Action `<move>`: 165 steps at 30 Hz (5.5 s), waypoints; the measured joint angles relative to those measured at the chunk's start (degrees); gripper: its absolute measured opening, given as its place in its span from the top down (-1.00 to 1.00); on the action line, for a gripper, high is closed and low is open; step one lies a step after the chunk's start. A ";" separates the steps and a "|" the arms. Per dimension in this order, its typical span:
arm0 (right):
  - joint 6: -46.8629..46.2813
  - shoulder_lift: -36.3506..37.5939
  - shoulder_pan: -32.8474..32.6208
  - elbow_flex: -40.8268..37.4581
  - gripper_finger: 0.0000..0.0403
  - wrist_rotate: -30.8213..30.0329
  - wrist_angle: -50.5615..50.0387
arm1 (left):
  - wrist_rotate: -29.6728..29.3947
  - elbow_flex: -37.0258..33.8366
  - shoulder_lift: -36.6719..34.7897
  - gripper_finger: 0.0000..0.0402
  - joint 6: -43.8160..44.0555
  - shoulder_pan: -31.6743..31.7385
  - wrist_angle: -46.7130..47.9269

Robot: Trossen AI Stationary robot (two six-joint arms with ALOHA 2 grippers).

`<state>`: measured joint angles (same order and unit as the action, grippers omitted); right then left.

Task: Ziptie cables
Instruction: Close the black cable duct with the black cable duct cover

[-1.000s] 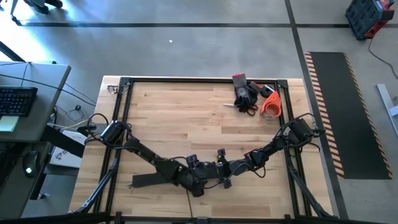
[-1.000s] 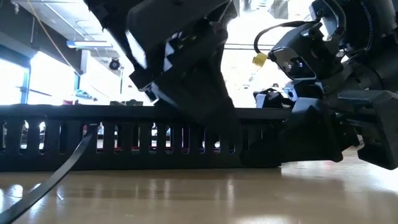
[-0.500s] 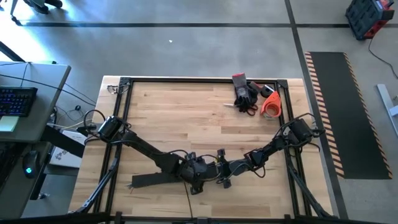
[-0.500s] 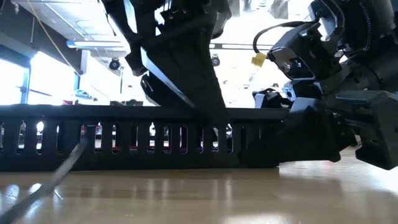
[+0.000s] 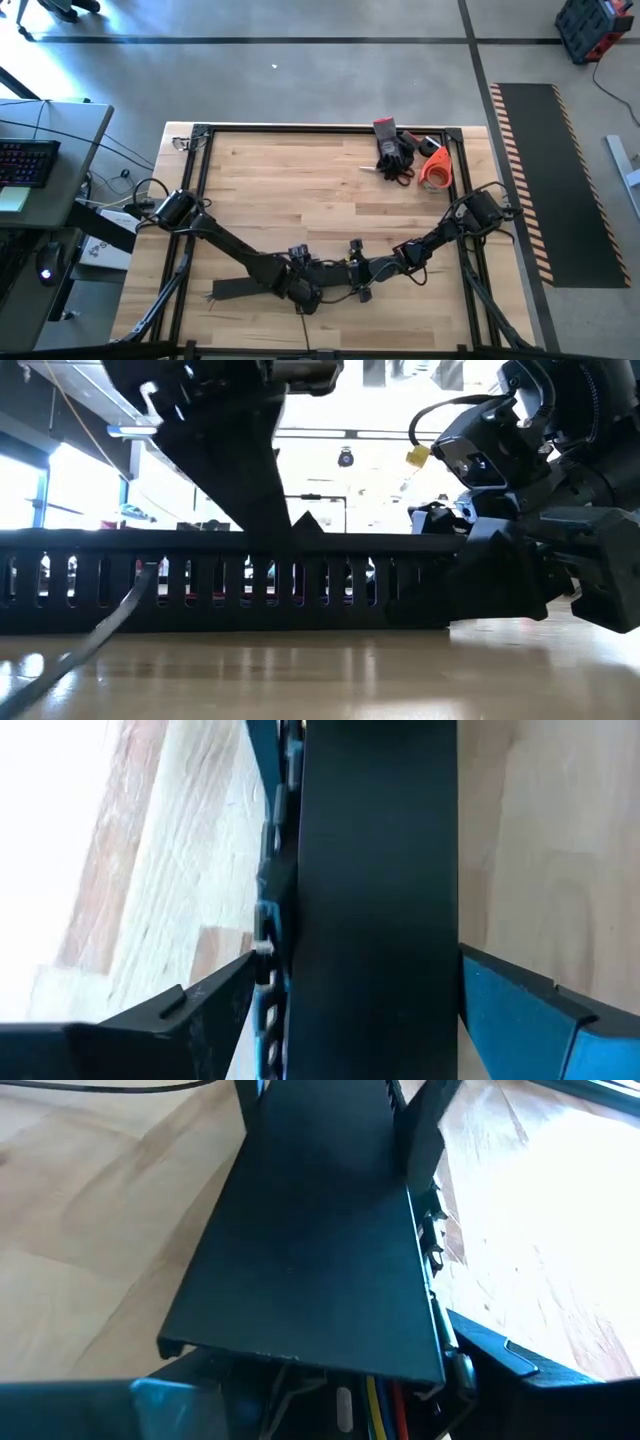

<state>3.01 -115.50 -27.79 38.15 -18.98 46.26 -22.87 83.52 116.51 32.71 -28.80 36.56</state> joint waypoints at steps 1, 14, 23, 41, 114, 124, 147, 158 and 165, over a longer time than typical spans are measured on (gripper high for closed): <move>0.03 0.00 0.00 -0.01 -0.02 -0.03 0.04 | -0.15 0.44 0.00 -0.46 -0.03 -0.10 0.81; 0.04 0.00 0.00 0.00 -0.02 0.37 0.22 | -2.72 -0.11 0.00 -0.46 5.05 -2.16 2.09; -0.22 -0.02 0.02 0.02 -0.02 0.48 0.69 | -0.54 -1.48 0.48 -0.46 8.49 -1.92 1.36; 0.04 -0.07 0.00 0.02 -0.02 0.52 1.09 | 8.51 -0.91 0.26 -0.24 9.06 -0.04 2.27; -0.31 0.00 0.01 0.09 0.02 1.09 0.03 | -9.63 4.71 4.63 0.19 15.54 -4.69 10.77; -0.80 -0.02 0.02 0.11 0.03 -0.42 -0.37 | -11.30 5.14 4.61 0.28 18.08 -5.46 13.46; -0.52 -0.04 -0.02 0.04 -0.14 -4.43 -0.33 | -15.56 10.39 4.63 0.96 13.62 -6.12 24.13; -1.03 2.09 0.31 0.04 -0.65 -8.18 -4.77 | -19.70 18.86 4.62 0.98 13.64 -6.75 33.53; -0.39 7.64 0.52 -0.07 -0.62 -12.93 -16.50 | -21.62 25.20 4.57 0.98 13.62 -8.20 37.04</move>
<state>2.62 -107.87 -27.27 38.09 -31.91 29.76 -44.49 108.72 121.08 46.33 -37.00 73.60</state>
